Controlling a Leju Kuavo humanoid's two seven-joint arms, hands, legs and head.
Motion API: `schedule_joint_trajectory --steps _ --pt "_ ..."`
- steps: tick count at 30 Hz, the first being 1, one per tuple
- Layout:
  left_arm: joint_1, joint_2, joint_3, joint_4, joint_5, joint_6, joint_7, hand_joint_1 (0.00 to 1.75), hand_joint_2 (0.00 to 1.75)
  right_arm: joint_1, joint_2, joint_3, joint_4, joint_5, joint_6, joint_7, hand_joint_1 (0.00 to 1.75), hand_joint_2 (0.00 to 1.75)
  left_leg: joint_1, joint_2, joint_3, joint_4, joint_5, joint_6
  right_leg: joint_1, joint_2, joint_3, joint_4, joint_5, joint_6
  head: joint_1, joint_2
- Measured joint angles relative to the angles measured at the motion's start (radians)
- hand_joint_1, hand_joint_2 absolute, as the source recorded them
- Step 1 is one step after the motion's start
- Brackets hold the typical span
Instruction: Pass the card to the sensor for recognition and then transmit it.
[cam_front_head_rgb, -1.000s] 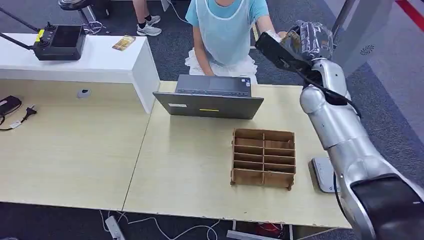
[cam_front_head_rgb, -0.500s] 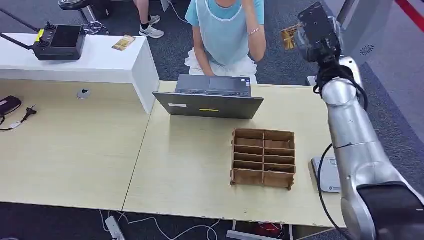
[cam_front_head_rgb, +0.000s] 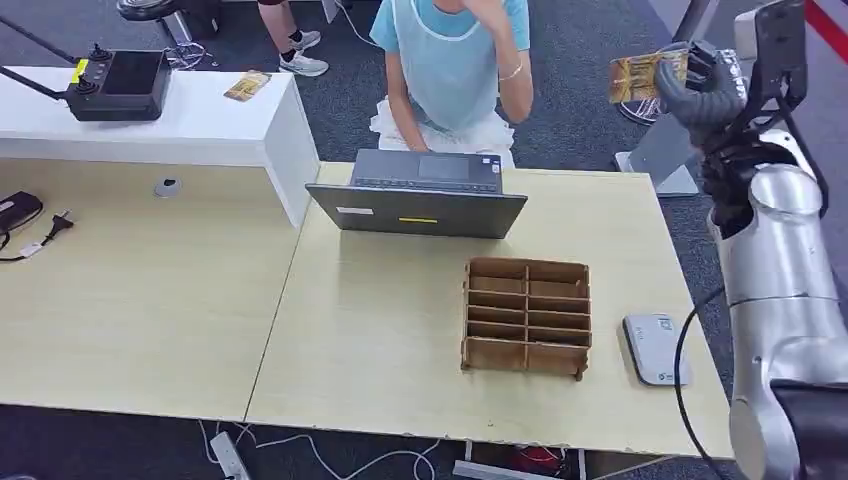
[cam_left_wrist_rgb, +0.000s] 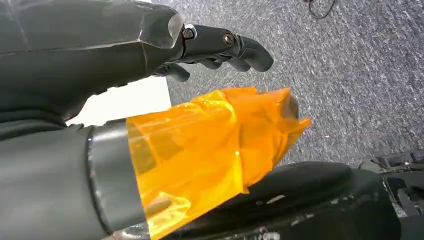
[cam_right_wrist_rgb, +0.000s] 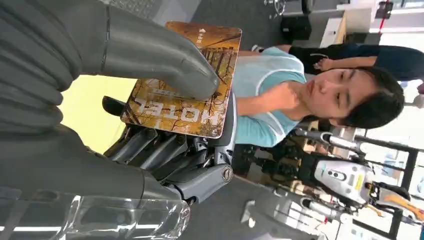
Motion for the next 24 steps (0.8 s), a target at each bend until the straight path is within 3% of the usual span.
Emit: schedule_joint_trajectory --steps 11,22,24 --pt "0.001 0.002 0.013 0.000 0.010 0.003 -0.006 0.00 0.00 0.041 -0.159 0.004 0.021 -0.183 0.161 0.017 1.75 1.75 0.000 0.000 0.000 0.000 0.000 0.000 0.000 -0.001 0.000 0.000 0.000 0.000 0.000 0.000" --pt "0.001 0.002 0.027 0.000 0.022 0.003 -0.014 0.00 0.00 0.159 -0.323 0.020 0.022 -0.371 0.224 0.006 1.75 1.75 0.000 -0.001 -0.001 0.000 -0.001 0.001 0.000 -0.002 0.000 -0.001 0.000 0.000 0.000 0.000" --pt "0.001 0.002 0.027 0.000 0.022 0.003 -0.014 0.00 0.00 0.162 -0.325 0.020 0.021 -0.372 0.224 0.006 1.75 1.75 0.000 -0.001 -0.001 0.000 -0.001 0.001 0.000 -0.002 0.000 -0.001 0.000 0.000 0.000 0.000"
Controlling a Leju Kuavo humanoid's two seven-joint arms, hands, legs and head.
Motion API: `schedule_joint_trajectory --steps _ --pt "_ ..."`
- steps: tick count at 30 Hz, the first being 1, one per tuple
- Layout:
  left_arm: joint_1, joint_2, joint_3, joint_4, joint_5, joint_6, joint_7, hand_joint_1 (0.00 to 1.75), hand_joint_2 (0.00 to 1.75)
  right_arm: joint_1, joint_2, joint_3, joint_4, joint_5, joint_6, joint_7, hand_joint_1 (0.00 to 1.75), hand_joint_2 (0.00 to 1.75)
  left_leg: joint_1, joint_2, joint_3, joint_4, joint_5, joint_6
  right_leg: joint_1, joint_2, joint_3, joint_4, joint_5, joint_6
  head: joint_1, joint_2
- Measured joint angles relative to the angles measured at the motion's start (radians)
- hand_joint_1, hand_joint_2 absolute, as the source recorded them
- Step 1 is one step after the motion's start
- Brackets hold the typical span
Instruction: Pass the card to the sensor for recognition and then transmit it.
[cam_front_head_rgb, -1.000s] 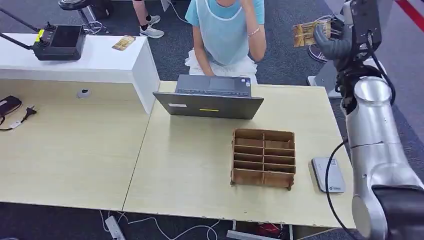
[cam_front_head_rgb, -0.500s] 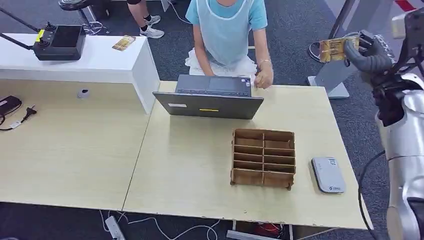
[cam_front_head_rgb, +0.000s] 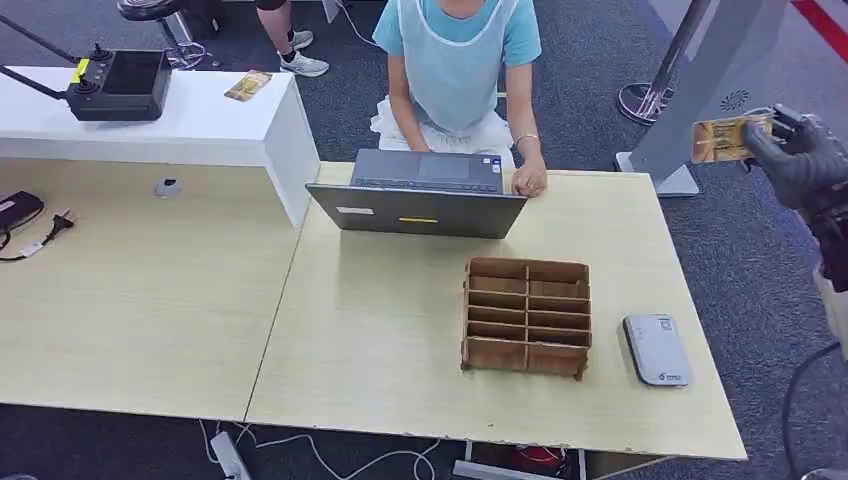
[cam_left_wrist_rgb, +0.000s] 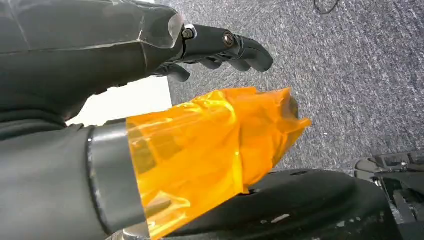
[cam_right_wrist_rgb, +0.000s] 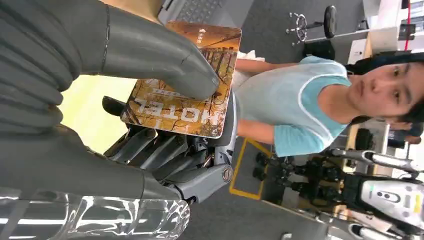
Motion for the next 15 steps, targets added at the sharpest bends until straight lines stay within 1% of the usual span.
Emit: schedule_joint_trajectory --steps 4,5,7,8,9,12,15 --pt "0.000 0.000 0.000 0.000 0.000 0.000 0.000 0.00 0.00 0.004 -0.005 0.000 -0.002 -0.004 0.000 0.000 1.75 1.75 0.000 0.000 0.000 0.000 0.000 0.000 0.000 0.000 0.000 0.000 0.000 0.000 0.000 0.000" --pt "0.000 0.000 0.001 0.000 0.001 0.000 0.000 0.00 0.00 0.020 -0.015 0.000 -0.007 -0.013 0.000 0.000 1.75 1.75 0.000 0.000 0.000 0.000 0.000 0.000 0.000 0.000 0.000 0.000 0.000 0.000 0.000 0.000" --pt "0.000 0.001 0.002 0.000 0.002 0.003 -0.006 0.00 0.00 0.103 -0.074 0.000 -0.043 -0.071 0.021 0.000 1.75 1.75 0.000 0.000 0.000 0.000 0.000 0.000 0.000 0.000 0.000 0.000 0.000 0.000 0.000 0.000" --pt "0.000 0.003 0.003 0.000 0.002 0.003 -0.010 0.00 0.00 0.167 -0.104 -0.007 -0.068 -0.135 0.050 -0.009 1.75 1.75 0.000 0.000 0.000 0.000 0.000 0.000 0.000 0.000 0.000 0.000 0.000 0.000 0.000 0.000" --pt "0.002 0.004 0.003 0.000 0.001 0.003 -0.012 0.00 0.00 0.217 -0.121 -0.022 -0.085 -0.161 0.056 -0.014 1.75 1.75 0.000 0.000 0.000 0.000 0.000 0.000 0.000 0.000 0.000 0.000 0.000 0.000 0.000 0.000" --pt "0.001 0.004 0.003 0.000 0.001 0.003 -0.016 0.00 0.00 0.273 -0.138 -0.036 -0.104 -0.170 0.058 -0.018 1.75 1.75 0.000 0.000 0.000 0.000 0.000 0.000 0.000 0.000 0.000 0.000 0.000 0.000 0.000 0.000" --pt "0.001 0.005 0.003 0.000 -0.001 0.003 -0.016 0.00 0.00 0.314 -0.143 -0.045 -0.114 -0.168 0.059 -0.020 1.75 1.75 0.000 0.000 0.000 0.000 0.000 0.000 0.000 0.000 0.000 0.000 0.000 0.000 0.000 0.000"
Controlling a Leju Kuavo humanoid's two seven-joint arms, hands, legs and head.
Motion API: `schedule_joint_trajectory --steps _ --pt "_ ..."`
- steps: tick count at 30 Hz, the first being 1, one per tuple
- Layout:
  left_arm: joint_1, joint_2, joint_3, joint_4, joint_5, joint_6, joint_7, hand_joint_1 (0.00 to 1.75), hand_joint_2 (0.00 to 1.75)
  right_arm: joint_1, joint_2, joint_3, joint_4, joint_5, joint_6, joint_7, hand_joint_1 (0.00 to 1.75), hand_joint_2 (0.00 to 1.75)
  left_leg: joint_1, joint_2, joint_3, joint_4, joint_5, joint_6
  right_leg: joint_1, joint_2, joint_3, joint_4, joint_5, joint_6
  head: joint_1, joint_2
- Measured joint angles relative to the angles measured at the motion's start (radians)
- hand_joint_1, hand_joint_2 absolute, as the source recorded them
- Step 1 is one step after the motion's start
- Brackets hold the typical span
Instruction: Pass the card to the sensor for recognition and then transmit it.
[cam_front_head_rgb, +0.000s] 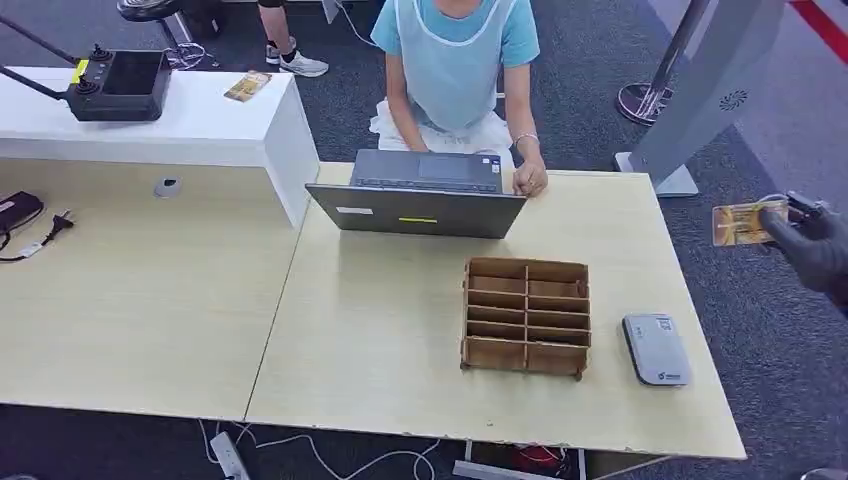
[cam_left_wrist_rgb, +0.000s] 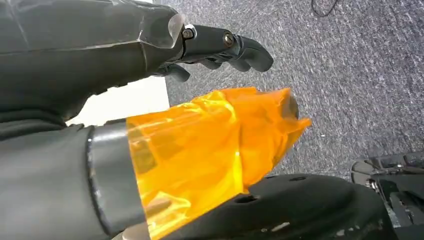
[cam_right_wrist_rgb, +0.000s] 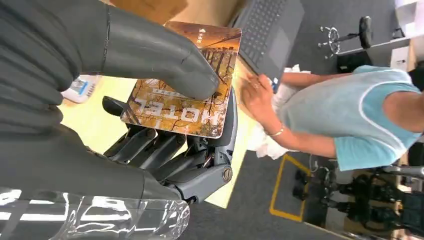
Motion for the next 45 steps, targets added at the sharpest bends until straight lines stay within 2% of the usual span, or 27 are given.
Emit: schedule_joint_trajectory --steps 15,20,26,45 --pt "0.000 0.000 0.000 0.000 -0.019 0.003 0.000 0.00 0.00 0.134 0.030 -0.004 -0.019 0.040 -0.005 -0.047 1.75 1.75 0.000 0.000 0.000 0.000 0.000 0.000 0.000 0.000 0.000 0.000 0.000 0.000 0.000 0.000" --pt "-0.001 0.000 0.000 0.000 -0.018 0.006 0.000 0.00 0.00 0.137 0.049 -0.004 -0.019 0.056 -0.007 -0.046 1.75 1.75 0.000 0.000 0.000 0.000 0.000 0.000 0.000 0.000 0.000 0.000 0.000 0.000 0.000 0.000" --pt "-0.001 0.000 0.000 0.000 -0.018 0.009 0.000 0.00 0.00 0.136 0.064 -0.002 -0.008 0.117 -0.043 -0.040 1.75 1.75 0.000 0.000 0.000 0.000 0.000 0.000 0.000 0.000 0.000 0.000 0.000 0.000 0.000 0.000" --pt "-0.001 0.002 0.000 0.000 -0.022 0.009 0.000 0.00 0.00 0.179 0.070 -0.001 0.045 0.156 -0.071 -0.063 1.75 1.75 0.000 0.000 0.000 0.000 0.000 0.000 0.000 0.000 0.000 0.000 0.000 0.000 0.000 0.000"
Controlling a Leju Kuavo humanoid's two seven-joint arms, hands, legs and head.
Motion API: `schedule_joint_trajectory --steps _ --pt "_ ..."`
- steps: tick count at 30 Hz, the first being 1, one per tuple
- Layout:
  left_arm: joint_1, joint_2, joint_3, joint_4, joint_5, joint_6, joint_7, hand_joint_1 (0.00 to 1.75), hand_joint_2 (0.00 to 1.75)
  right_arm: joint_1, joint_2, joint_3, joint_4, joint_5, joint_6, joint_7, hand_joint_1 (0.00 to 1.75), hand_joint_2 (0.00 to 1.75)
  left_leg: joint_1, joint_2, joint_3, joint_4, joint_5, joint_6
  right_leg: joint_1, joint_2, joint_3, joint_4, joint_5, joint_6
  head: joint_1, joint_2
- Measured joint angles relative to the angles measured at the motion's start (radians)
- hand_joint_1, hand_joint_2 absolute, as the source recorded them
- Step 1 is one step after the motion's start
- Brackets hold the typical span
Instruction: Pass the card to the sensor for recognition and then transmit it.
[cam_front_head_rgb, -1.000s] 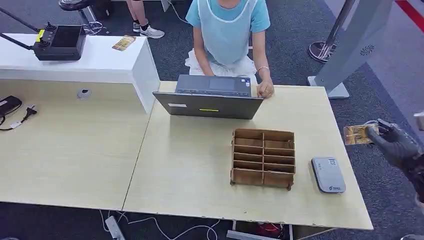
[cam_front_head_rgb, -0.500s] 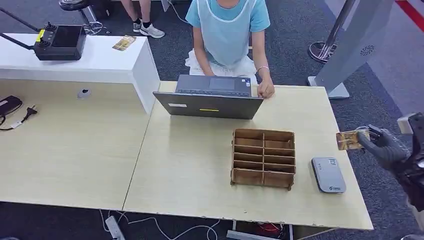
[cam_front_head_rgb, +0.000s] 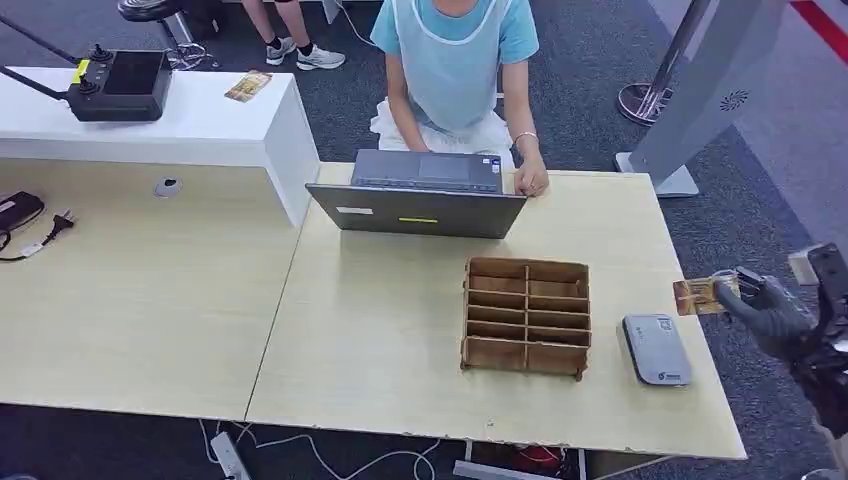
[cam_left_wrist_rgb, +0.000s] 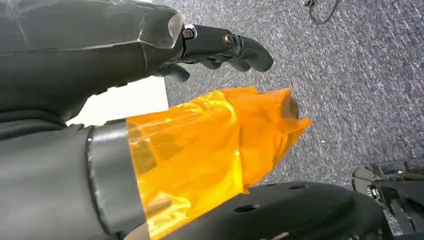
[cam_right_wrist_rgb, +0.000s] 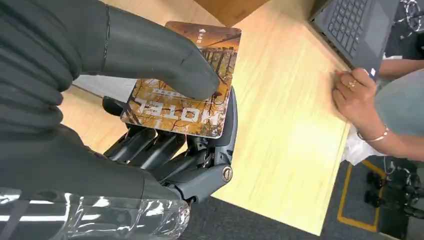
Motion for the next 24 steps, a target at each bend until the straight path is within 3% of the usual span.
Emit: schedule_joint_trajectory --steps 24 --pt "0.000 0.002 0.000 0.000 -0.004 0.000 0.002 0.00 0.00 0.064 0.034 -0.029 0.011 0.059 -0.003 0.016 1.75 1.75 0.000 0.000 0.000 0.000 0.000 0.000 0.000 0.000 0.000 0.000 0.000 0.000 0.000 0.000"
